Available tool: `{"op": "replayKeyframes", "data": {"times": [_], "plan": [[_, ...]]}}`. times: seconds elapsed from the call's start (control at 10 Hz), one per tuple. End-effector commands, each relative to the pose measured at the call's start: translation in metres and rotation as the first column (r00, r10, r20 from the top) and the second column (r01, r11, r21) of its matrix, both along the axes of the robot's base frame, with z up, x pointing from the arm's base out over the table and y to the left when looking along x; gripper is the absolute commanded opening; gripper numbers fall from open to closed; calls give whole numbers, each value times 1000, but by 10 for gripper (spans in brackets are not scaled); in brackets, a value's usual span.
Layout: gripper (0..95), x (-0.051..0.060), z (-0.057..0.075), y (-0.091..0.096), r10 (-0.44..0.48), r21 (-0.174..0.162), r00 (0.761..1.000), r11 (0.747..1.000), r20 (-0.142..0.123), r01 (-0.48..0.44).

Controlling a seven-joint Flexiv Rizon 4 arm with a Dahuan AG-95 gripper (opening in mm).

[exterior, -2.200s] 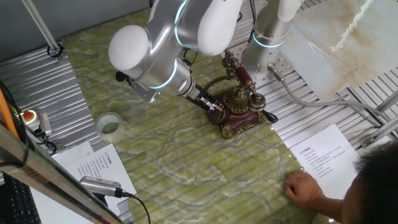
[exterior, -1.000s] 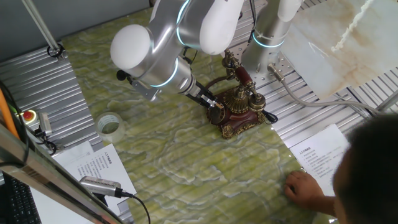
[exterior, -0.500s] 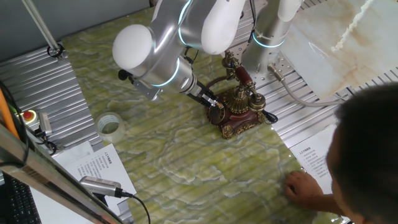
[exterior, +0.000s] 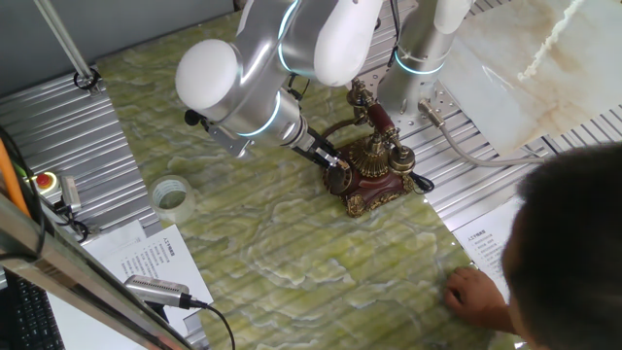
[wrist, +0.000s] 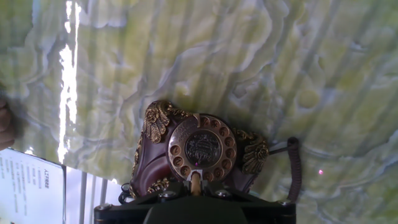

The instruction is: Dial a number on an old rotary phone

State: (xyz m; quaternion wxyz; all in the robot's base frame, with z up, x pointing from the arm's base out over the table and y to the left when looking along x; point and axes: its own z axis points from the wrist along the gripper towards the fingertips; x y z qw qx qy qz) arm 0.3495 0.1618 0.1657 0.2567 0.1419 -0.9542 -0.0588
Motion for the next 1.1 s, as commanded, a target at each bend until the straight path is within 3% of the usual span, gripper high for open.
{"op": "replayKeyframes", "data": {"times": [0.1, 0.6, 1.1], "plan": [[0, -1, -2, 0, -6, -7, 1000, 1000, -3, 6], [0, -1, -2, 0, -27, -32, 1000, 999, -7, 26], [0, -1, -2, 2, -39, -35, 999, 999, -7, 39]]}}
